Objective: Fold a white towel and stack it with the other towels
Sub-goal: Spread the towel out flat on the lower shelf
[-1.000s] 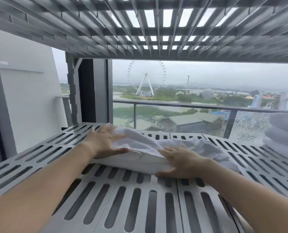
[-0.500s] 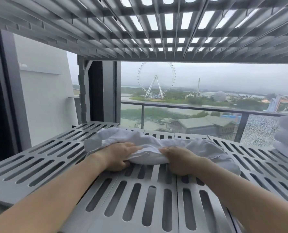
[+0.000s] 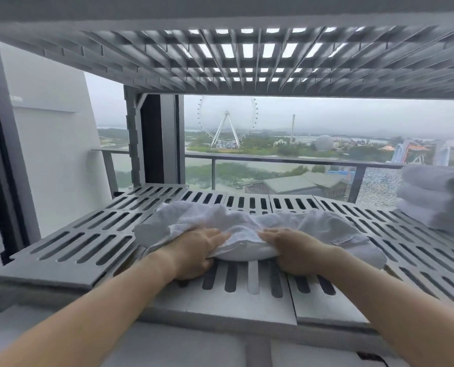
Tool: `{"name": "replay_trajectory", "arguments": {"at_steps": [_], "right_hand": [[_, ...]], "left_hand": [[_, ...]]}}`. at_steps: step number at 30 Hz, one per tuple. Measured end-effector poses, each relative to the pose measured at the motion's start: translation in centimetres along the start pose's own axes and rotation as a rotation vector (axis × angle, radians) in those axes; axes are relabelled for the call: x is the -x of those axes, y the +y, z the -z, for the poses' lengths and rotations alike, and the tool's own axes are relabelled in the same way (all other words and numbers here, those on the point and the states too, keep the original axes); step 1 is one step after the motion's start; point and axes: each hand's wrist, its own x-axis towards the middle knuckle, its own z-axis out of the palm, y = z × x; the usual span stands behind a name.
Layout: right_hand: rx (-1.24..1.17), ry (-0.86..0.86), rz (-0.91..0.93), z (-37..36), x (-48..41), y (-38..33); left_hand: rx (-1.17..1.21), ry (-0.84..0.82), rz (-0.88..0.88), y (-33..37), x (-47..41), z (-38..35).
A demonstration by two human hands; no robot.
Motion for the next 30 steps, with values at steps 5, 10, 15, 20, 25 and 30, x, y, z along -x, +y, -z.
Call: {"name": "replay_trajectory", "arguments": {"at_steps": [5, 10, 15, 20, 25, 30], "right_hand": [[-0.155, 0.071, -0.047, 0.9, 2.5, -0.9], [-0.028, 0.188, -0.085, 0.7, 2.3, -1.0], [-0.055, 0.179, -0.109, 1.0, 1.2, -0.4], [0.146, 0.14, -0.094, 2.2, -0.7, 2.0], [0.132, 0.268, -0.099, 3.4, -3.4, 4.7], [0.156, 0.364, -0.061, 3.8, -6.7, 6.6]], "left_hand": [[0.055, 0.1, -0.038, 0.3, 2.0, 0.2], [-0.15, 0.229, -0.153, 0.8, 1.9, 0.8], [-0.376, 0.155, -0.151, 0.9, 1.6, 1.6], [-0.429, 0.175, -0.046, -0.7, -1.5, 2.8], [-0.273, 0.177, 0.049, -2.1, -5.0, 3.6], [-0.059, 0.191, 0.117, -2.3, -7.6, 3.1]]}}
